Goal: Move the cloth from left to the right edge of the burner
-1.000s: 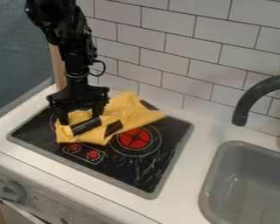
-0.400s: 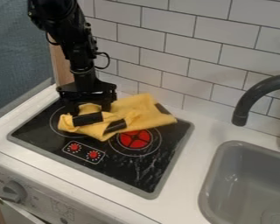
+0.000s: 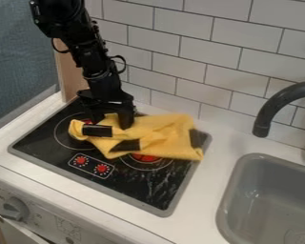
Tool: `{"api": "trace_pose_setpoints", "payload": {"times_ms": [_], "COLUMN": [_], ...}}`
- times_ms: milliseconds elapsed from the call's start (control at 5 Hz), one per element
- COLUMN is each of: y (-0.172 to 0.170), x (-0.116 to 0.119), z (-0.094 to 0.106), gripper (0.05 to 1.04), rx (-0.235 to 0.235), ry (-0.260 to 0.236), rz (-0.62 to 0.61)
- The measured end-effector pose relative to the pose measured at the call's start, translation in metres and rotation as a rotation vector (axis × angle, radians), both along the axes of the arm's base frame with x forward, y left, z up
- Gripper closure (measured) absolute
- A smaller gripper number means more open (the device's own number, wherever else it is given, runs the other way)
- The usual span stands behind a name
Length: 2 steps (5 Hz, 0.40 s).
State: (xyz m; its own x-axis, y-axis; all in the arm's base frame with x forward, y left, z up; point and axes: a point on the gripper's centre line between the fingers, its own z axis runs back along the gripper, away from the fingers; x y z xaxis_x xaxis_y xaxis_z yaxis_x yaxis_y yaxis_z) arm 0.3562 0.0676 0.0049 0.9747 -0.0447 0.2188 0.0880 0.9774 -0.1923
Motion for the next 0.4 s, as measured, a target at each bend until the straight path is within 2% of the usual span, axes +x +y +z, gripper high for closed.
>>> {"api": "trace_pose_setpoints", "payload": {"times_ms": [200,400], "y": [-0.003,-0.016], "x": [-0.014,-0.035], "z": [-0.002,-0.006], "gripper": [0.085,0.085], "rx": [0.036,0.095], "ry": [-0.029,-0.066], "rz": [-0.103,-0.251]}}
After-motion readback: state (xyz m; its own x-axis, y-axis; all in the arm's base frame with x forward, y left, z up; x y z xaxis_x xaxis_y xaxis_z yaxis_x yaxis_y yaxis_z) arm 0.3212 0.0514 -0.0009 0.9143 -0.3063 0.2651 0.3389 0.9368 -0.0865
